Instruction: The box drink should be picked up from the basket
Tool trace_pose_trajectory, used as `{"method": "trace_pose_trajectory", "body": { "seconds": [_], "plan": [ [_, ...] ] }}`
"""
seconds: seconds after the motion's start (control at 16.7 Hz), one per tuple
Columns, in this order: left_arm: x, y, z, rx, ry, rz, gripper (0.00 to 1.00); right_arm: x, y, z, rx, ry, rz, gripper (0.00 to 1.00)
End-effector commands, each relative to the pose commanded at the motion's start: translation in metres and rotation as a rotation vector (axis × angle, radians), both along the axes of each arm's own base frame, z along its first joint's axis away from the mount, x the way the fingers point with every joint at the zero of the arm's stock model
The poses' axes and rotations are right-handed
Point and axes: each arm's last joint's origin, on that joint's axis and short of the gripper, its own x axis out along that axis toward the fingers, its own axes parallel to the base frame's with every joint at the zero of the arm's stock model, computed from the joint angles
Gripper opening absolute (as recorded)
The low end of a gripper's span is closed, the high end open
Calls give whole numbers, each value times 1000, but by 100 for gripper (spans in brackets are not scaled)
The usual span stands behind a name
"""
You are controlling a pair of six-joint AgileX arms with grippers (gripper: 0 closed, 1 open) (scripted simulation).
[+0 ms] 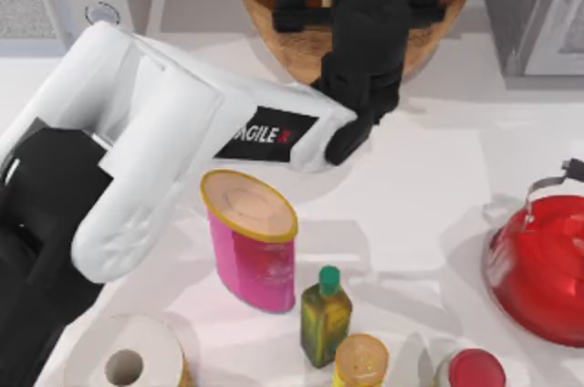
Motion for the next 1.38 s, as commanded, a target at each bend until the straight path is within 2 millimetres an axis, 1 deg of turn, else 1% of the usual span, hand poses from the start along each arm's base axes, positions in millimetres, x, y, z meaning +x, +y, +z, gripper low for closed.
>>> {"method": "trace_pose_trajectory", "body": {
  "seconds": [0.18, 0.66, 0.96, 1.38],
  "plan": [
    [5, -1, -3, 11, 10, -3, 100, 0, 0, 0, 0, 0, 0, 100],
    [46, -3, -9, 14, 14, -4, 100, 0, 0, 0, 0, 0, 0, 100],
    [49, -3, -9, 13, 14, -4, 100, 0, 0, 0, 0, 0, 0, 100],
    [49, -3, -9, 13, 14, -4, 47, 0, 0, 0, 0, 0, 0, 100]
  ]
}}
